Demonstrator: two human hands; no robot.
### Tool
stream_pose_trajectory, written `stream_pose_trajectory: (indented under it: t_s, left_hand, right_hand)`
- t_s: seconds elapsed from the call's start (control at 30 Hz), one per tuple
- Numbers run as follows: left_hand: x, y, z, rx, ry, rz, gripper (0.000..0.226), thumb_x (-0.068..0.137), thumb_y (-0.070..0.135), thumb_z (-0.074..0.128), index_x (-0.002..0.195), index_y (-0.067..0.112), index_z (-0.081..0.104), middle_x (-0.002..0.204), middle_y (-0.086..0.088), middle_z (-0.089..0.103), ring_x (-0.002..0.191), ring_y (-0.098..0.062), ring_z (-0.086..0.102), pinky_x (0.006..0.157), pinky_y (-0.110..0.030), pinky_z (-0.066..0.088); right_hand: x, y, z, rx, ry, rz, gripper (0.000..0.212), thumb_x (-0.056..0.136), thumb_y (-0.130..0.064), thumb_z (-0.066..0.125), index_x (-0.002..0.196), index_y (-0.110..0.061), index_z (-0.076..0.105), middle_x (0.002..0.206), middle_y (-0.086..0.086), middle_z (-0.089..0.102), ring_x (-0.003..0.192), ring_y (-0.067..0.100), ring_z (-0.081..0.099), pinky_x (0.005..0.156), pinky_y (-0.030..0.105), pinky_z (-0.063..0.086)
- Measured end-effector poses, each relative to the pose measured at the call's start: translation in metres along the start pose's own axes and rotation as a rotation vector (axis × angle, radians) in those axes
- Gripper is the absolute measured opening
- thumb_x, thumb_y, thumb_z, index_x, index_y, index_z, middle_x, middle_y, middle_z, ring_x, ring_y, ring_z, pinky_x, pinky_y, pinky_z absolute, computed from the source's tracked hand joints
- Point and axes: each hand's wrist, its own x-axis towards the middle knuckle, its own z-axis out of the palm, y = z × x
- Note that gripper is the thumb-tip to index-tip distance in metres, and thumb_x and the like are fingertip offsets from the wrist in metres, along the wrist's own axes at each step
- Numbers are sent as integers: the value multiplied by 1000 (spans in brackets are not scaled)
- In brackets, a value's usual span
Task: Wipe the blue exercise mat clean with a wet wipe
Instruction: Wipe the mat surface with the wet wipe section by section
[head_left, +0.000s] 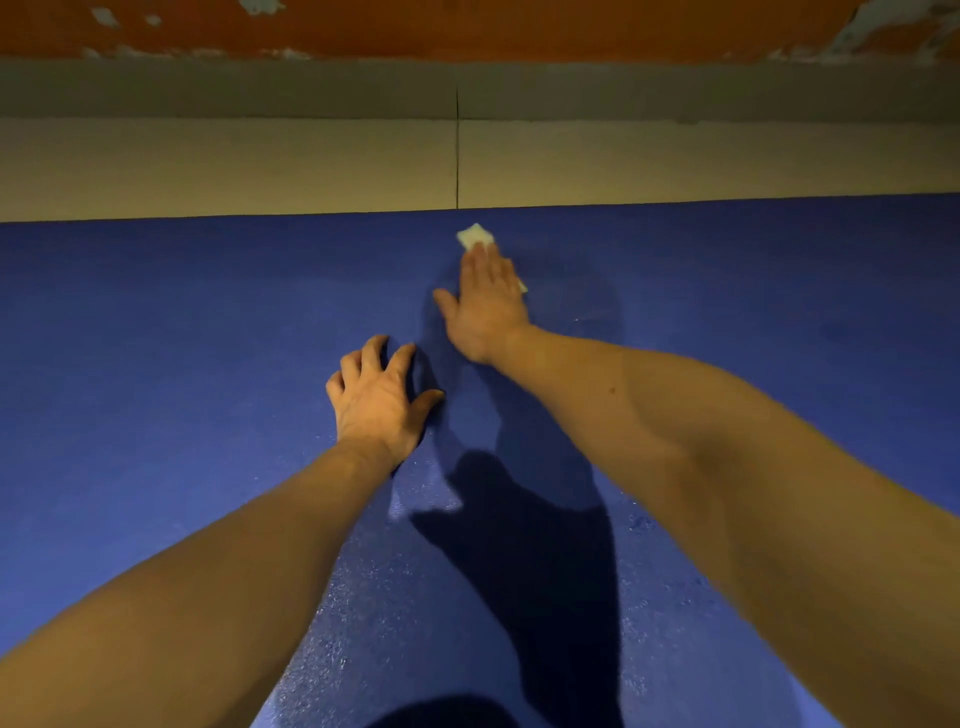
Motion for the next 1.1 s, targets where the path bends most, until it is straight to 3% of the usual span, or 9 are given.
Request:
stream_pose_trajectory:
  t_s: [0.13,0.3,0.4,0.5,0.67,0.73,0.9,1.1]
  left_hand:
    - [-6,1,-2,24,-19,-12,69,93,59,55,152,31,35,161,-4,21,142,-31,18,115,-49,18]
    - [-22,-4,-8,45,-55,-26,71,92,58,57,153,30,34,161,-2,21,142,-30,20,116,-49,19]
    - [-33,-16,-11,56,-69,-42,72,92,55,60,153,29,33,160,-3,21,142,-30,21,116,-49,21]
    - [-43,-26,-13,68,-81,-61,72,92,54,61,153,28,34,160,-3,21,141,-30,22,115,-49,22]
    - [-59,-35,-15,81,-81,-78,72,92,53,61,153,27,34,160,-2,23,141,-30,23,115,-48,23]
    - [-65,-36,-15,97,-91,-69,72,92,53,61,153,27,34,160,-3,23,140,-30,24,114,-48,23]
    - [-86,-31,-15,118,-136,-42,69,93,49,61,152,27,34,159,-2,23,140,-29,24,114,-47,23]
    - [-101,-28,-13,89,-153,-42,67,93,45,62,152,27,35,159,-1,23,140,-29,23,113,-45,23]
  right_hand:
    - [-17,-11,17,-2,-85,-211,76,108,-52,22,162,-5,-4,170,10,-11,157,22,-15,127,40,-7]
    - [-10,43,-5,-78,-50,48,79,107,-57,15,161,-5,-10,169,10,-17,156,25,-16,127,42,-7]
    - [-21,37,-7,-63,-34,146,80,107,-57,14,160,-3,-10,169,13,-17,155,28,-19,127,43,-9]
    - [-44,7,16,-1,-10,76,80,107,-55,18,160,-1,-8,168,15,-17,155,28,-20,126,43,-11]
    - [-100,-19,53,-29,-77,-225,80,107,-54,25,161,-4,-5,169,10,-16,155,23,-20,127,42,-7]
    - [-97,-5,47,-33,-64,-211,80,107,-55,25,161,-6,-7,169,8,-18,155,21,-19,127,41,-6]
    - [-93,41,21,-98,-36,105,82,106,-57,20,160,-5,-14,168,9,-22,155,25,-21,127,42,-9]
    - [-150,-5,58,-23,-37,-60,82,107,-54,25,160,-1,-6,168,16,-17,155,29,-20,125,42,-14]
